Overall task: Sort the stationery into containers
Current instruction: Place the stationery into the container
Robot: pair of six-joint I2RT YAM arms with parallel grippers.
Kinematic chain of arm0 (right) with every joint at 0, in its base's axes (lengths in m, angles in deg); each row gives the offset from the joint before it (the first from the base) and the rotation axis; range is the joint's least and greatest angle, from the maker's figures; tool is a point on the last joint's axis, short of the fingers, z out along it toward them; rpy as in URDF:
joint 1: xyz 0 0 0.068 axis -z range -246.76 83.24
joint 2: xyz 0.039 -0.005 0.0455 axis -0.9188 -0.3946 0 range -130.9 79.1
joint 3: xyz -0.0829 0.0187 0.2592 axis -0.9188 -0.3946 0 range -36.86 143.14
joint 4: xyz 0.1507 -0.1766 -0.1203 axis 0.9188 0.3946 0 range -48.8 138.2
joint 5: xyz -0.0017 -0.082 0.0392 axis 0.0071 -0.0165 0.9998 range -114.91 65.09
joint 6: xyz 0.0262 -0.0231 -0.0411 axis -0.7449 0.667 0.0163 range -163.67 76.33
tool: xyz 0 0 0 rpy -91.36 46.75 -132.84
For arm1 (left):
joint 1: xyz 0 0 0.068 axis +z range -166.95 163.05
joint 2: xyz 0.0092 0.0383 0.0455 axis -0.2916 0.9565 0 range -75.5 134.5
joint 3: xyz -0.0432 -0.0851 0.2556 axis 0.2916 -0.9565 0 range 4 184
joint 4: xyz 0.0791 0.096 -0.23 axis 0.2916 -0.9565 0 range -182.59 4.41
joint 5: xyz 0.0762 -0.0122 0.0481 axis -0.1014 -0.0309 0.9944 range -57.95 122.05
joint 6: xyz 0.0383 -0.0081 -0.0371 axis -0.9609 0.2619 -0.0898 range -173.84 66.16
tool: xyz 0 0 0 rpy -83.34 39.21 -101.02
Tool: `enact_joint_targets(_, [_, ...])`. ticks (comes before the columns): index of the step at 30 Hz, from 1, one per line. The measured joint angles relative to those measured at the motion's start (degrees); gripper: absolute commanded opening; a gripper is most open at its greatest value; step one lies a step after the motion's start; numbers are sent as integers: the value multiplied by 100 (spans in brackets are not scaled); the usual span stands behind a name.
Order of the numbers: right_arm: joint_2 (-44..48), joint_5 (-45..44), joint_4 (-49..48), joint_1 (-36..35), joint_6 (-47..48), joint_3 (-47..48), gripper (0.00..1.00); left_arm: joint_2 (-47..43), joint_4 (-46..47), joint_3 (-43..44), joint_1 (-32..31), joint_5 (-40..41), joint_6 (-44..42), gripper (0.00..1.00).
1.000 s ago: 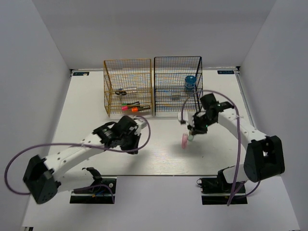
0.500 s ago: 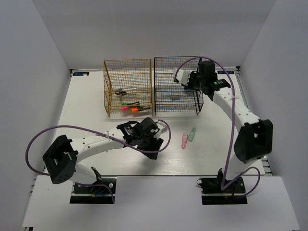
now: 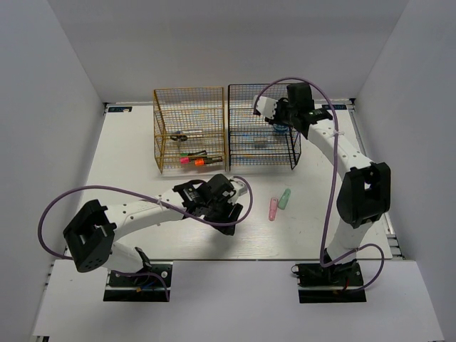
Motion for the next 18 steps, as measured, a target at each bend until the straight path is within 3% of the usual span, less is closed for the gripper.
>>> enact_joint_targets(2, [-9,-2,37,0,-17,22,41,2,20,0,-2,4,17,65])
enact_joint_targets(4, [-9,0,94,0,-35,24,51,2,22,0,-4,7,20,65])
enact_joint_targets(9, [-11,33,190,0,-98,26,50,28,39,11,-39,48,39,60])
enact_joint_targets(10, [-11,59,219,0,-140,26,40,68,24,50,-52,57,39,56])
enact_joint_targets(12, [-9,96,293,4,-284,39,0,249,-15,264,-87,81,85,15])
enact_joint_targets(13, [-9,87,341,4,-420,59,0,407,-39,457,-111,114,81,0])
enact_joint_targets(16, [44,-260,446,7,-1388,122,0,872,-2,1025,-219,262,57,0])
enact_joint_targets(17, [74,-535,525,4,-1788,166,0,1104,31,1311,-291,374,72,7])
enact_joint_targets(18, [83,-807,772,35,-2341,332,0,1270,57,1493,-350,496,83,40])
